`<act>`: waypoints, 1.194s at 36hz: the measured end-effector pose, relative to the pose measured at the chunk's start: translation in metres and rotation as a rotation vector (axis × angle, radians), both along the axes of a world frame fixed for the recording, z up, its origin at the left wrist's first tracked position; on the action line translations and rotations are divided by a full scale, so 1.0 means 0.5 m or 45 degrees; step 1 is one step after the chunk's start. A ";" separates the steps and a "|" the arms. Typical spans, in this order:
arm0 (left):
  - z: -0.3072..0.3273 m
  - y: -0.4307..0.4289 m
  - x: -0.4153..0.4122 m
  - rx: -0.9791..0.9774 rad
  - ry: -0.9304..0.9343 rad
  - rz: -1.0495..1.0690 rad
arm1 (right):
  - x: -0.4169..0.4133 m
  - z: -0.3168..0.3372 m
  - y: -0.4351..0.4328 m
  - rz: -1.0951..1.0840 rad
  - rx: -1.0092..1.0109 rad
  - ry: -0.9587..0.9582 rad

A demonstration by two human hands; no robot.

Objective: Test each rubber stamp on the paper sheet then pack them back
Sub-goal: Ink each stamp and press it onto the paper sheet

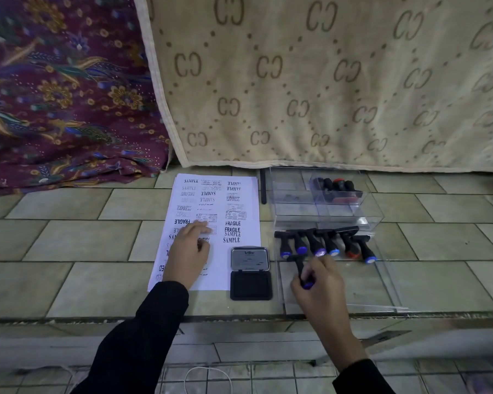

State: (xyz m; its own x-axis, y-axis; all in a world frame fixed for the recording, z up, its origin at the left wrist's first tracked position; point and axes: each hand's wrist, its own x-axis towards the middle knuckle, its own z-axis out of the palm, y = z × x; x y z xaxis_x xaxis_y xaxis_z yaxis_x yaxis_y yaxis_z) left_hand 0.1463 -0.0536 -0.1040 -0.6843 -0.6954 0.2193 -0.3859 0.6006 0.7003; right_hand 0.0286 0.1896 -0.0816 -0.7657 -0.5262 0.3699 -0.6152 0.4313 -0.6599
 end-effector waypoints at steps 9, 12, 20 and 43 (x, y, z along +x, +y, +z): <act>-0.001 -0.002 -0.002 0.006 -0.005 0.008 | 0.013 -0.002 -0.016 0.073 0.083 -0.063; 0.005 -0.003 -0.003 0.068 0.023 0.013 | 0.019 0.002 -0.019 0.116 0.093 -0.065; 0.014 -0.014 -0.012 0.233 0.027 -0.005 | 0.011 0.029 -0.015 0.108 0.145 0.012; 0.001 -0.015 -0.009 -0.223 -0.125 0.048 | -0.449 0.112 -0.196 -0.261 0.499 -0.201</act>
